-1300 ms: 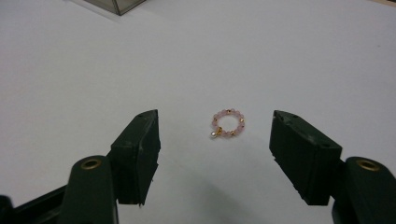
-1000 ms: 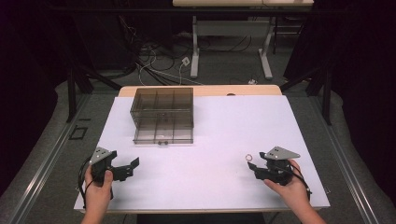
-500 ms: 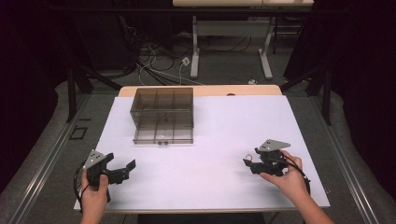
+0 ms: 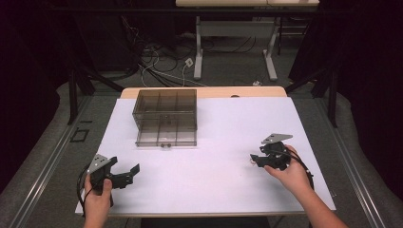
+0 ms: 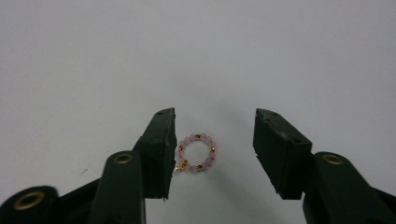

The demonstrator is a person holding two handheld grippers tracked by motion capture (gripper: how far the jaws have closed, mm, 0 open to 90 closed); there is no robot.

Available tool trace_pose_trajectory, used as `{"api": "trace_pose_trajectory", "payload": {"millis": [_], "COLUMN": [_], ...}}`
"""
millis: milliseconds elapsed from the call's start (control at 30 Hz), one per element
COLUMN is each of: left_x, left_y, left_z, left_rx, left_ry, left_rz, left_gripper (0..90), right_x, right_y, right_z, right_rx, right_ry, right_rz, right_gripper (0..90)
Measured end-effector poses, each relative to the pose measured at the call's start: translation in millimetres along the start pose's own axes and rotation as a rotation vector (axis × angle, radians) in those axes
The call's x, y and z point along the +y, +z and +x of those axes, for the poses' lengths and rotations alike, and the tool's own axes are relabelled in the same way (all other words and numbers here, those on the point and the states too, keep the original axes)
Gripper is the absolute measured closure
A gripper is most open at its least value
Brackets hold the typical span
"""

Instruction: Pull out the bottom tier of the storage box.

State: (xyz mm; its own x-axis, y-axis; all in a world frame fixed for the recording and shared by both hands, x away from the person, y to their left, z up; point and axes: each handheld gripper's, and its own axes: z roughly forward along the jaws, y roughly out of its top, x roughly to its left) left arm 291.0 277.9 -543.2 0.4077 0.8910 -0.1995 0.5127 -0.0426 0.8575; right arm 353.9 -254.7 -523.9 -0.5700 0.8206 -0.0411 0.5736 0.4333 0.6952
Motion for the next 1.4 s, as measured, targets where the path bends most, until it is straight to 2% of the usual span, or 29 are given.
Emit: {"api": "trace_pose_trajectory", "payload": {"millis": [67, 233, 267, 300, 400, 500, 567, 633, 700, 833, 933, 1067, 1100, 1267, 1400], "left_x": [-0.3, -0.9, -1.0, -0.9, -1.0, -1.5, -1.8, -1.7, -1.7, -2.0, -1.9, -2.7, -2.8, -3.3, -4.1], "left_y": [0.3, 0.7, 0.9, 0.9, 1.1, 1.6, 1.6, 1.1, 0.8, 1.4, 1.6, 2.2, 2.2, 2.8, 4.0], "left_z": [-0.3, -0.2, -0.1, -0.2, -0.2, 0.0, 0.3, 0.8, 1.5, 1.4, 1.3, 1.9, 2.0, 2.4, 2.1], "left_rx": [-0.002, -0.003, -0.003, -0.004, -0.004, -0.002, -0.002, -0.002, 0.0, 0.001, 0.0, -0.001, -0.002, -0.004, -0.008], "left_ry": [0.0, 0.005, 0.004, 0.003, 0.007, 0.007, 0.004, 0.001, 0.0, -0.001, 0.0, -0.008, -0.01, -0.013, -0.018], "left_rz": [0.001, 0.009, 0.008, 0.01, 0.012, 0.013, 0.012, 0.014, 0.014, 0.013, 0.017, 0.019, 0.022, 0.022, 0.027], "left_gripper": [0.5, 0.5, 0.5, 0.6, 0.6, 0.6, 0.7, 0.7, 0.7, 0.8, 0.8, 0.9, 0.9, 0.9, 1.0], "right_x": [2.5, 6.8, 6.8, 8.1, 10.4, 11.6, 11.5, 11.0, 10.9, 11.2, 10.8, 9.4, 10.2, 10.2, 10.1], "right_y": [1.9, 5.2, 7.6, 7.7, 11.5, 14.5, 16.0, 17.2, 18.0, 18.8, 20.8, 25.0, 24.7, 26.8, 27.8], "right_z": [-1.0, -0.7, -1.0, -1.2, -0.9, 0.2, -0.4, -0.5, -2.6, -3.0, -4.3, -3.5, -3.4, -2.6, -2.9], "right_rx": [0.009, -0.018, -0.014, -0.022, -0.026, -0.013, -0.022, -0.028, -0.023, 0.007, 0.013, 0.007, 0.002, 0.015, 0.009], "right_ry": [0.028, 0.04, 0.045, 0.045, 0.047, 0.034, 0.002, 0.005, -0.007, 0.017, -0.006, -0.009, -0.018, 0.002, -0.002], "right_rz": [0.036, 0.058, 0.045, 0.072, 0.096, 0.106, 0.121, 0.141, 0.145, 0.15, 0.162, 0.154, 0.18, 0.177, 0.191], "right_gripper": [52.4, 56.0, 57.8, 59.3, 63.1, 66.6, 68.6, 70.3, 71.3, 74.3, 75.8, 76.1, 76.6, 77.9, 79.1]}}
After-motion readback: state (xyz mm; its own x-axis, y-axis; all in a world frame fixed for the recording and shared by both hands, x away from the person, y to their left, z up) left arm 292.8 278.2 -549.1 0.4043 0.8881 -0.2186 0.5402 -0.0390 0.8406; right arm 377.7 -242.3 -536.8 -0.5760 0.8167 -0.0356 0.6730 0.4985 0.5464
